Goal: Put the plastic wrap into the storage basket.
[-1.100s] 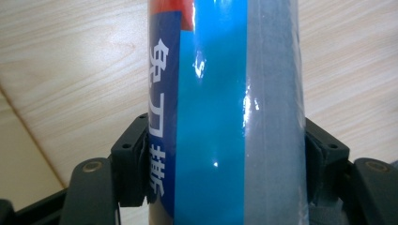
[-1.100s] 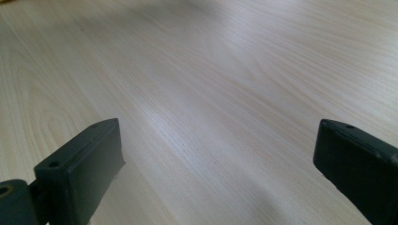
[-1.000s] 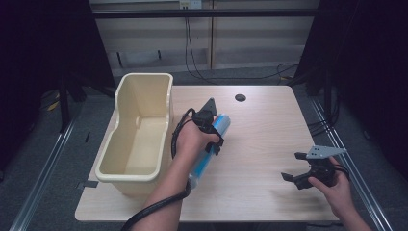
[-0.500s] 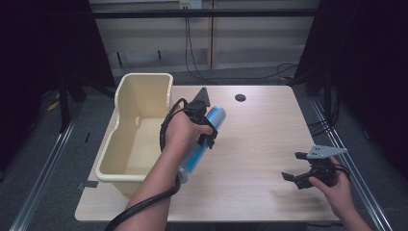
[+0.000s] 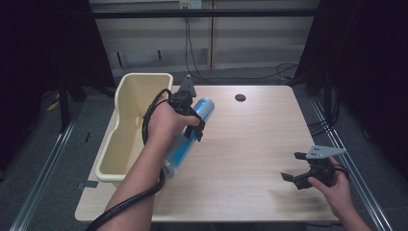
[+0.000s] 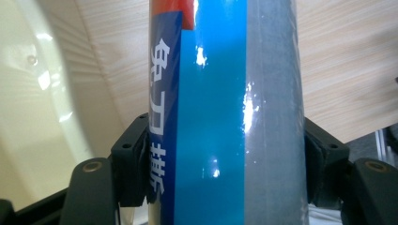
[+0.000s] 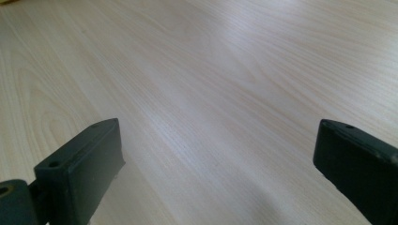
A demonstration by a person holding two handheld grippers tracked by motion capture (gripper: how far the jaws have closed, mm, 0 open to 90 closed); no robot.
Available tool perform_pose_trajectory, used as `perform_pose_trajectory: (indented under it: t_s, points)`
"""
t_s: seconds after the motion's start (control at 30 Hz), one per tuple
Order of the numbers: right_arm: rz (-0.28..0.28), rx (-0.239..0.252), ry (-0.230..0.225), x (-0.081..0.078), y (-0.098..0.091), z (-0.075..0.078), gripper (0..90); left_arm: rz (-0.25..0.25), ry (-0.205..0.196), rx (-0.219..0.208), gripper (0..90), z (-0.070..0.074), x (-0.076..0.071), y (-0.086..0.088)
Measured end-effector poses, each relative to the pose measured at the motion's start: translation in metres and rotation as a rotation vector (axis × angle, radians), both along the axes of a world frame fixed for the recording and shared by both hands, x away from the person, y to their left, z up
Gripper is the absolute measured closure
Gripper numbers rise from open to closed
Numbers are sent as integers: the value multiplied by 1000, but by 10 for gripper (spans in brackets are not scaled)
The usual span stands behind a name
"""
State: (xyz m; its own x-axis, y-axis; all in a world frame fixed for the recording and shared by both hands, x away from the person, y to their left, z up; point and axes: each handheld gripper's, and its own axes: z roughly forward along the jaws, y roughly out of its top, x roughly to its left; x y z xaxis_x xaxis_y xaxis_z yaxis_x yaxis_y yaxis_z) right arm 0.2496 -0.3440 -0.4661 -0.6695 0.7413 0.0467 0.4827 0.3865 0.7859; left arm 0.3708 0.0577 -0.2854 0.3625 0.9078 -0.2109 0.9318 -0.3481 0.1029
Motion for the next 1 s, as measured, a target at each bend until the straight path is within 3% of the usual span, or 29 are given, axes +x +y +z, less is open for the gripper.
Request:
perform_pose_trajectory:
  t_s: [0.2, 0.23, 0.53, 1.0]
  points:
    - [2, 4, 8, 0, 0, 0, 16, 20, -8, 1, 324, 10, -1, 13]
    - [1, 5, 10, 0, 0, -1, 16, 2, -3, 9, 324, 12, -1, 16]
    - [4, 9, 9, 0, 1, -1, 16, 72, -42, -17, 324, 24, -5, 37]
    - [2, 5, 6, 0, 2, -1, 16, 120, -60, -14, 324, 42, -9, 65]
